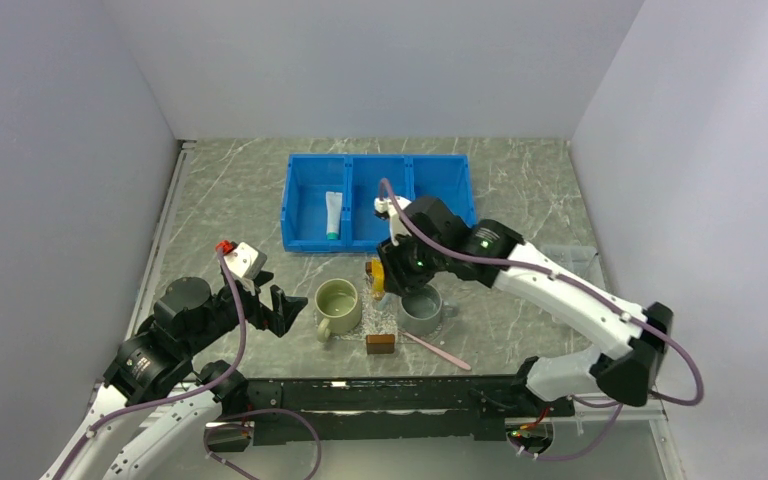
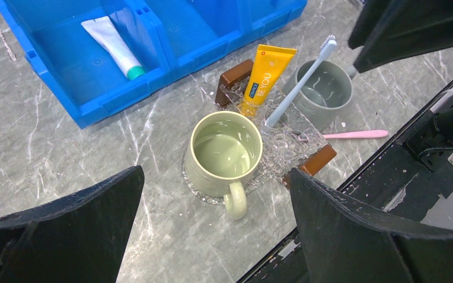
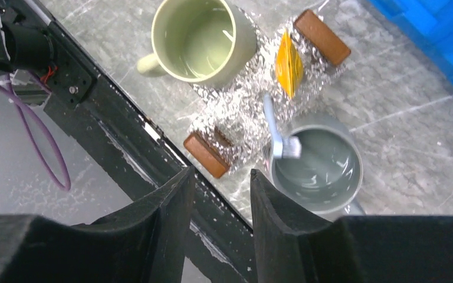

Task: Prepare toiletry sets of a toothbrush and toothpaste on the tray

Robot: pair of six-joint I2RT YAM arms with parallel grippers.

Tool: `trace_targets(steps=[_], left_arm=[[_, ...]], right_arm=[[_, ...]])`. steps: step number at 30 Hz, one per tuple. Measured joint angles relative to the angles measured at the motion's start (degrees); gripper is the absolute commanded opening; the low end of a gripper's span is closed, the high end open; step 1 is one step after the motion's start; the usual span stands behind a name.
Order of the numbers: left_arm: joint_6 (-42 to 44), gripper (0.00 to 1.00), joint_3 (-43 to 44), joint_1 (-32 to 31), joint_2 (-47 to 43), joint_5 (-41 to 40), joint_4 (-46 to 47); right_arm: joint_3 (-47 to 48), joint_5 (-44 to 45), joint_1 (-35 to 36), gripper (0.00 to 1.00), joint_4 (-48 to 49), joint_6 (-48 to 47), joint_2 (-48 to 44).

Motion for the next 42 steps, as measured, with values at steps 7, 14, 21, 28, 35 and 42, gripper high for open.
trace_targets(steps=[7, 14, 21, 28, 35, 42], left_arm=[[0.0, 0.99, 0.0, 0.0, 0.0, 0.0, 0.0], [0.0, 1.0, 0.0, 0.0, 0.0, 0.0, 0.0], [0.0, 0.99, 0.0, 0.0, 0.0, 0.0, 0.0], [0.0, 0.99, 0.0, 0.0, 0.0, 0.0, 0.0], [0.0, 0.99, 0.0, 0.0, -0.1, 0.0, 0.0], [0.0, 0.99, 0.0, 0.0, -0.1, 0.0, 0.0]], right_arm=[[-11.8, 1.4, 0.0, 0.51, 0.1, 1.4, -11.3], [-21.3, 1.3, 0.5, 0.56, -0.5, 3.4, -22.2], [-27.8, 3.0, 3.9, 0.58, -0.6, 7.4, -23.6], [-32.3, 10.8, 10.8, 0.62, 0.5, 14.0, -21.2], [-38.0, 17.9, 14.3, 0.63, 6.3, 19.6, -16.6], [-42.8, 25.4, 15.9, 0.63, 11.7, 22.6, -15.0]])
